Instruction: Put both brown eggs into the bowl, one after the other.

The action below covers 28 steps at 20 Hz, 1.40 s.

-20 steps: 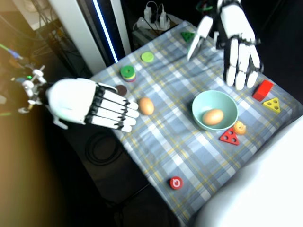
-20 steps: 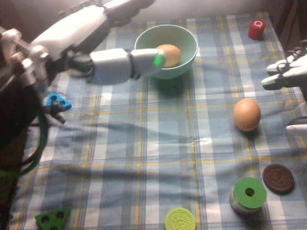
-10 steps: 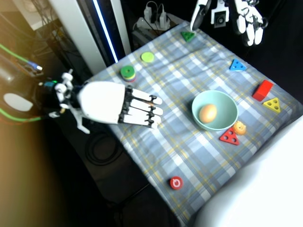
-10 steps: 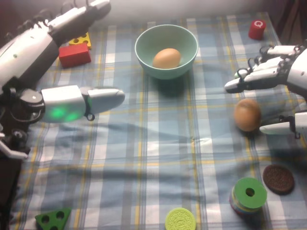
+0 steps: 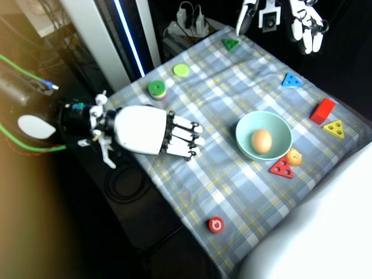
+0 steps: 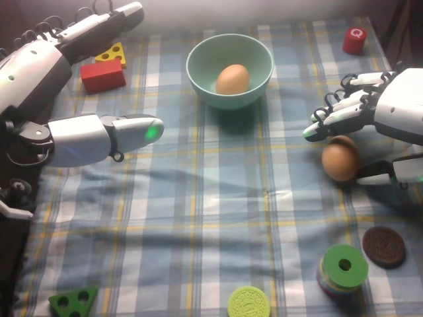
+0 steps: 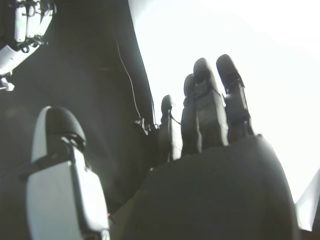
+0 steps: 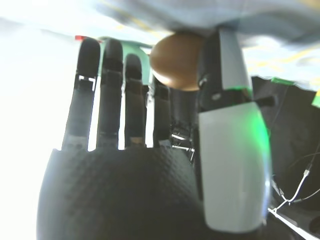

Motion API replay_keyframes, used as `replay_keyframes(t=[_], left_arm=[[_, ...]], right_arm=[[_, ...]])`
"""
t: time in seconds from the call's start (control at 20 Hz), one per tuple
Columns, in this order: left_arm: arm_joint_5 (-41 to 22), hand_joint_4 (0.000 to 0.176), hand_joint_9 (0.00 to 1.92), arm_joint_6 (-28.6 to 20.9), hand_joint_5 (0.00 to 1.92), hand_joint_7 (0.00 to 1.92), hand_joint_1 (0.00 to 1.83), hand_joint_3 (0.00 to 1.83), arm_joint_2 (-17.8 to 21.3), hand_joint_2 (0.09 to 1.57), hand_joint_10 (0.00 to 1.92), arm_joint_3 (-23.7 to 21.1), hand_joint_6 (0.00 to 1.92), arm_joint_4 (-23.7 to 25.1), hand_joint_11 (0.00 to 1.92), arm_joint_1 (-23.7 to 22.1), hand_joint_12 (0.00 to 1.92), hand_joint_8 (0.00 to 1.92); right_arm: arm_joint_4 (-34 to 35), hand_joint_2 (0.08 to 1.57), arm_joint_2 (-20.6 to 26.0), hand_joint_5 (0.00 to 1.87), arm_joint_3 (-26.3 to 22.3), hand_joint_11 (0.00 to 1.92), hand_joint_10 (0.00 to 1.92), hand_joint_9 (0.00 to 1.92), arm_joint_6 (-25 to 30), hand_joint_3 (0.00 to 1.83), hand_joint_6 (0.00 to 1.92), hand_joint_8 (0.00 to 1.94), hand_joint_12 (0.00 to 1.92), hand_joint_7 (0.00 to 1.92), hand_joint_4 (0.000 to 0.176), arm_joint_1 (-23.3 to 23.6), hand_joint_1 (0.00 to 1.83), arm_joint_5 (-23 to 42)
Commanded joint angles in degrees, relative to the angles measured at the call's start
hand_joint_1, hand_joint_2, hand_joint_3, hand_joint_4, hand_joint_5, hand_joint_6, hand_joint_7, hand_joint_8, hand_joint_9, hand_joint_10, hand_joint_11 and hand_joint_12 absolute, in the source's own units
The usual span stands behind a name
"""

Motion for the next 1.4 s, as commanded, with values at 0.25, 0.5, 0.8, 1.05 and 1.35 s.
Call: replay_keyframes(t=[0.25,0.5,0.8,1.05,1.35], left_arm=[[-6.39,0.176,0.42,-0.5,0.18,0.24,0.62,0.0,-0.27,0.96,0.02,0.18,0.0,1.35,0.0,-0.45,0.52,0.0],[-6.27,0.176,0.44,-0.5,0.18,0.25,0.66,0.0,-0.39,0.96,0.01,0.2,0.0,1.21,0.0,-0.48,0.56,0.0],[-6.25,0.176,0.48,-0.63,0.16,0.27,0.69,0.0,-0.46,0.94,0.01,0.2,0.0,0.97,0.0,-0.42,0.56,0.0],[-6.25,0.176,0.53,-1.01,0.2,0.28,0.69,0.0,-0.42,0.93,0.01,0.2,0.0,0.97,0.0,-0.34,0.61,0.0],[-6.2,0.176,0.53,-1.24,0.21,0.29,0.68,0.0,-0.46,0.93,0.01,0.18,0.0,0.94,0.0,-0.12,0.52,0.0]], right_arm=[[-0.92,1.03,-1.01,0.7,0.27,0.57,0.01,0.86,0.76,0.0,0.0,0.0,0.86,0.79,0.0,0.85,1.09,4.19],[-2.02,1.1,-1.39,0.85,0.27,0.61,0.06,1.03,1.99,0.0,0.01,0.02,1.09,0.96,0.0,0.87,1.03,4.18],[-1.91,1.13,-1.27,0.96,0.49,0.99,1.1,1.05,2.3,0.0,0.82,1.21,1.47,0.98,0.0,2.02,1.25,4.51],[-0.83,1.09,-0.98,0.99,0.74,0.96,0.65,1.14,2.22,0.0,0.87,0.91,1.11,1.1,0.0,4.01,1.24,6.46],[-0.2,0.94,-0.82,0.43,0.69,0.3,0.39,0.49,2.05,0.0,0.01,0.18,0.93,0.5,0.098,4.02,1.06,6.98]])
